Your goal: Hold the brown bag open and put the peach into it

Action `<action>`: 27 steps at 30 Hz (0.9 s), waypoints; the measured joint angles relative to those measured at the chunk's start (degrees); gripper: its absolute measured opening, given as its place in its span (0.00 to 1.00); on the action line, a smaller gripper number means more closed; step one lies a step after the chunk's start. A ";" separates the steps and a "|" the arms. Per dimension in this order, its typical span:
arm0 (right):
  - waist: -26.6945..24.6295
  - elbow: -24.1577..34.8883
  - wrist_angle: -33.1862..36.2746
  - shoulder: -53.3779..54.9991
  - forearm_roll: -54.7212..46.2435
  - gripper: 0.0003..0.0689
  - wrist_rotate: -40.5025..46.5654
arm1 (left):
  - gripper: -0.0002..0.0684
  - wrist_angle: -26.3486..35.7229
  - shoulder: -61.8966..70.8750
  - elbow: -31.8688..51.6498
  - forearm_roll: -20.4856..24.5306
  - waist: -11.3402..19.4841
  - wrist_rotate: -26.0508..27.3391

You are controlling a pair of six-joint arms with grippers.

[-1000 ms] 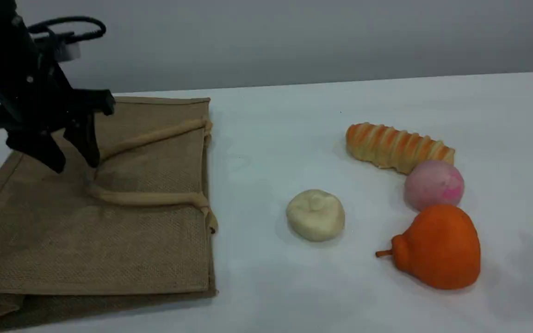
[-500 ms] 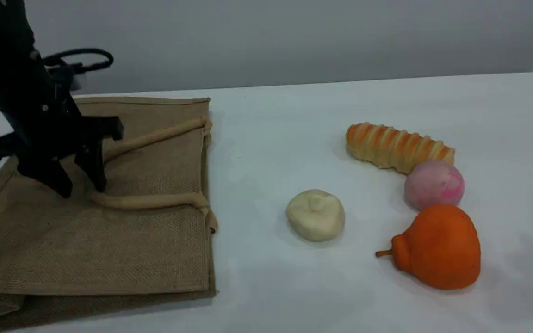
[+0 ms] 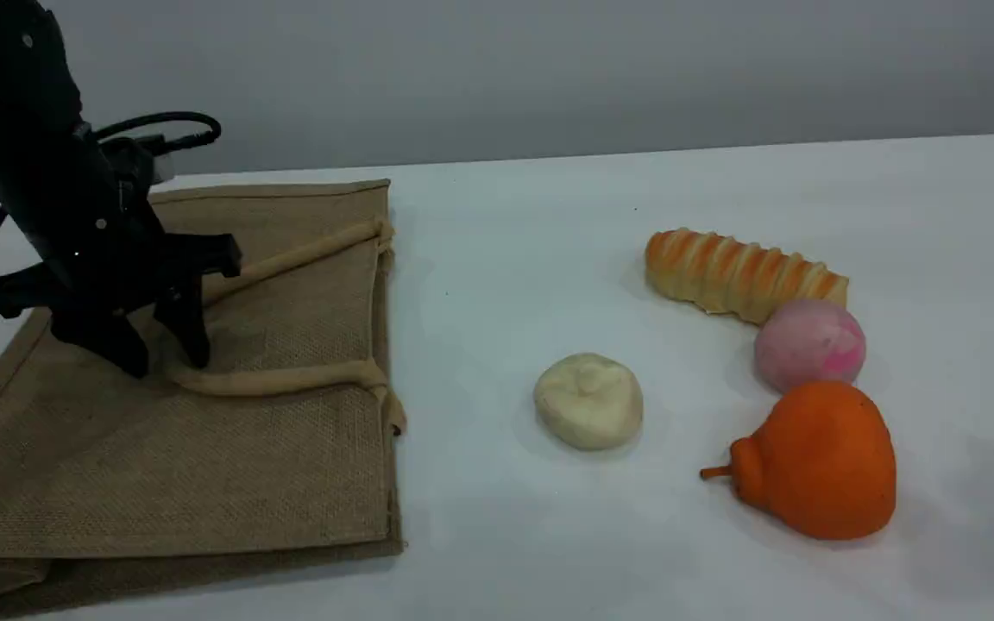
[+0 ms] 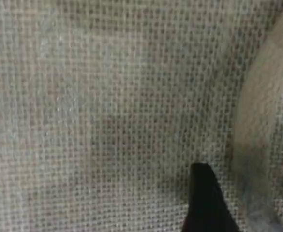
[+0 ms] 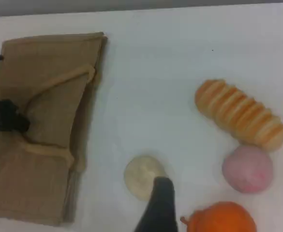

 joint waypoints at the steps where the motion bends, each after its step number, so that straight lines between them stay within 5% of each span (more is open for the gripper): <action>1: 0.00 0.00 0.00 0.00 0.00 0.85 0.00 | 0.55 0.00 0.00 0.00 0.00 0.00 0.00; 6: 0.00 0.00 0.00 0.00 0.05 0.85 0.00 | 0.52 0.13 0.00 0.00 0.00 0.00 0.00; 16: 0.00 0.00 0.07 0.00 0.05 0.85 -0.03 | 0.14 1.58 0.00 0.10 0.05 0.00 0.19; 27: 0.00 0.00 0.02 0.00 0.22 0.85 -0.13 | 0.14 10.54 -7.06 -2.89 0.11 0.00 7.61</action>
